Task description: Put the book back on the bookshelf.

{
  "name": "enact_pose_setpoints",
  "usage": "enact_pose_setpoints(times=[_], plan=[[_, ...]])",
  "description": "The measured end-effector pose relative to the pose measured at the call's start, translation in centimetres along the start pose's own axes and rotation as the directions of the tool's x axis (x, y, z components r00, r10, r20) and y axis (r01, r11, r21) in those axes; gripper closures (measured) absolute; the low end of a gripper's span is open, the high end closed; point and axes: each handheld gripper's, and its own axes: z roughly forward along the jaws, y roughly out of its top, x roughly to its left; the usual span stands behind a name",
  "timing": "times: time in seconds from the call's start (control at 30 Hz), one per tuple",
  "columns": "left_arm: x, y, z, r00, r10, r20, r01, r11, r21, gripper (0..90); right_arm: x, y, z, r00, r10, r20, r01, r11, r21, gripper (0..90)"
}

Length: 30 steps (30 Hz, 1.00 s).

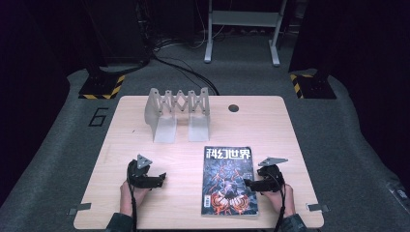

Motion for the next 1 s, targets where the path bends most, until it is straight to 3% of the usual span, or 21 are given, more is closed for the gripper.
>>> enact_pose_setpoints(times=[0.1, 0.4, 0.53, 0.6, 0.67, 0.8, 0.87, 0.9, 1.0], plan=[[0.0, 0.0, 0.0, 1.0, 0.004, 0.001, -0.004, 1.0, -0.001, 5.7, 0.3, 0.2, 0.1, 0.9998, 0.015, -0.012, -0.015, 1.0, -0.003, 36.8], [-0.1, 0.0, 0.1, 0.9999, -0.005, -0.012, 0.005, 1.0, -0.005, 4.8, 0.8, 0.2, 0.2, 0.9994, 0.035, 0.002, -0.035, 0.999, -0.003, 37.8], [-0.2, -0.1, 0.1, 0.9998, -0.01, -0.018, 0.01, 0.9999, -0.012, 4.6, 1.0, 0.3, 0.6, 0.9999, 0.016, -0.007, -0.016, 1.0, -0.024, 38.5], [-0.3, 0.0, -0.1, 0.9985, -0.053, -0.015, 0.052, 0.9985, -0.015, 3.8, 1.2, 0.5, 0.8, 0.9999, 0.01, -0.012, -0.011, 1.0, -0.027, 38.9], [-0.5, 0.0, 0.0, 0.9982, -0.057, -0.019, 0.057, 0.998, -0.029, 2.7, 1.4, 0.5, 0.8, 0.9994, 0.03, -0.015, -0.031, 0.999, -0.023, 39.1], [-1.6, 0.6, -0.3, 0.9992, -0.039, 0.005, 0.039, 0.9985, -0.038, 2.8, 1.9, 0.9, 1.2, 0.9997, 0.017, -0.016, -0.017, 1.0, -0.021, 40.5], [-2.3, 1.1, -0.1, 0.9994, -0.021, 0.029, 0.022, 0.999, -0.039, 2.8, 2.5, 1.1, 1.6, 0.999, 0.044, -0.009, -0.044, 0.999, -0.028, 41.2], [-3.3, 1.5, 0.4, 0.9991, -0.007, 0.041, 0.009, 0.9986, -0.053, 2.8, 2.7, 1.2, 1.7, 0.9991, 0.041, -0.01, -0.042, 0.999, -0.033, 41.3], [-4.6, 2.1, 1.0, 0.9973, 0.021, 0.071, -0.018, 0.9993, -0.033, 2.6, 3.0, 1.4, 1.9, 0.9992, 0.039, -0.002, -0.039, 0.999, -0.028, 41.4]])
